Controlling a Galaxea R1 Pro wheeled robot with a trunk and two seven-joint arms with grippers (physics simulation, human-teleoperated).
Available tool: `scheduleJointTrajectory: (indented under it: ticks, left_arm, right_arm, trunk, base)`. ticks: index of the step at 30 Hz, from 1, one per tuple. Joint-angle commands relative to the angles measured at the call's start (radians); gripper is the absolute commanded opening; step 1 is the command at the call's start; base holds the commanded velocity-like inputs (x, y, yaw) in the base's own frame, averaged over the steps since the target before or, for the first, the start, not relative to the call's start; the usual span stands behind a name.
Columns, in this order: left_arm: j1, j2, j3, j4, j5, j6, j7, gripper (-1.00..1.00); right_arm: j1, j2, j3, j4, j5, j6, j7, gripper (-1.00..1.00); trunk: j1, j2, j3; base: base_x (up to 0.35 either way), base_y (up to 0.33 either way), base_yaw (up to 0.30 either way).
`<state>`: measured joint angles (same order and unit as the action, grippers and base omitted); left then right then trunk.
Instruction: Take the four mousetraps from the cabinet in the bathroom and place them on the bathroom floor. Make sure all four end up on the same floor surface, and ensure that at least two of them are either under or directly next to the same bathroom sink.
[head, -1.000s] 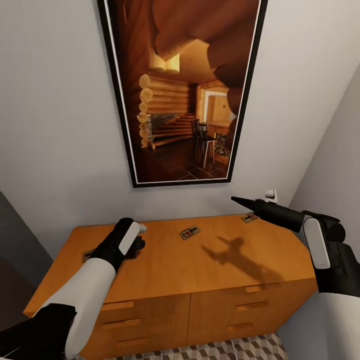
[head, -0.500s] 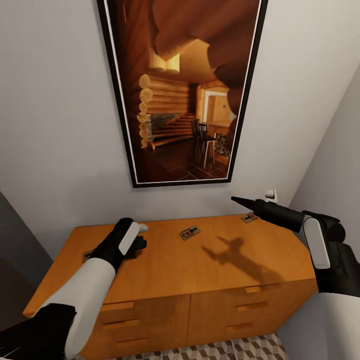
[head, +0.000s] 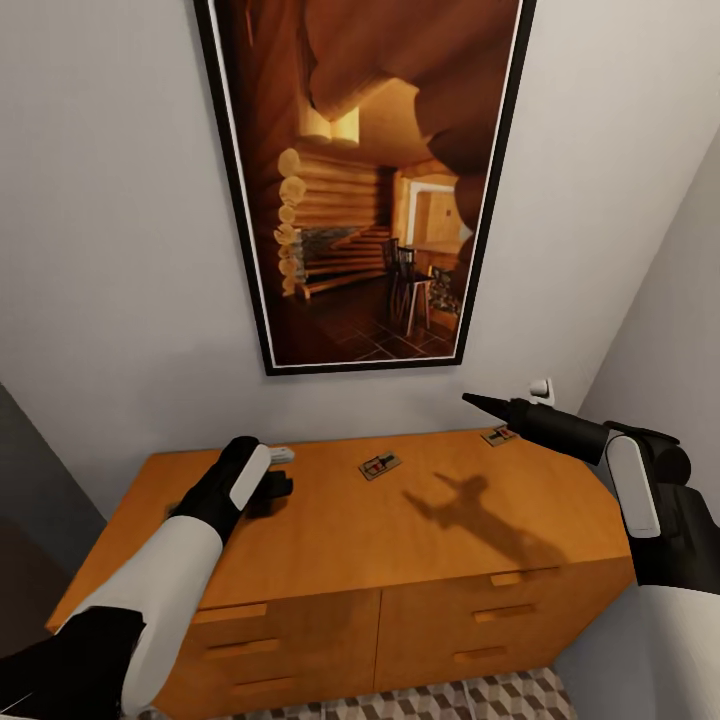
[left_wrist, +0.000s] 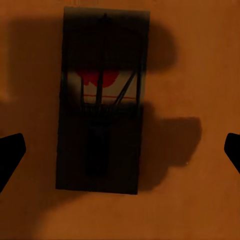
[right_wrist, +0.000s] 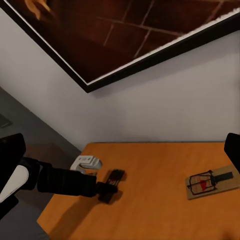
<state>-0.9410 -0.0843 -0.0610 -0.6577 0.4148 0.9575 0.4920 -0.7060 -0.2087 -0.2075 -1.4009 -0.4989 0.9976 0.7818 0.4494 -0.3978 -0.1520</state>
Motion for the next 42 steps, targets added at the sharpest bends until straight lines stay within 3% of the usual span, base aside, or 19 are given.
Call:
scheduleJointTrajectory:
  ticks: [1,9,29,42]
  left_arm:
    - [-0.001,0.003,-0.003,0.0,0.011,-0.002,0.009,1.0]
    - [-0.001,0.018,-0.004,0.004,0.01,-0.026,0.006,1.0]
    - [-0.001,0.021,-0.003,0.027,0.009,-0.031,0.005,1.0]
    - [-0.001,0.021,-0.003,0.03,0.009,-0.031,0.005,1.0]
  right_arm:
    - [-0.001,0.0,-0.001,0.0,0.003,0.004,0.005,1.0]
    - [-0.001,0.001,-0.001,0.0,0.003,0.004,0.005,1.0]
    - [-0.001,0.0,-0.001,0.0,0.003,0.004,0.005,1.0]
    - [-0.001,0.0,-0.001,0.0,0.003,0.004,0.005,1.0]
  trunk:
    - [0.001,-0.002,-0.002]
    - [0.001,-0.002,-0.002]
    - [0.001,-0.002,-0.002]
    - [0.05,-0.093,-0.043]
  base:
    - [0.0,0.0,0.0]
    - [0.0,0.0,0.0]
    - [0.0,0.0,0.0]
    - [0.0,0.0,0.0]
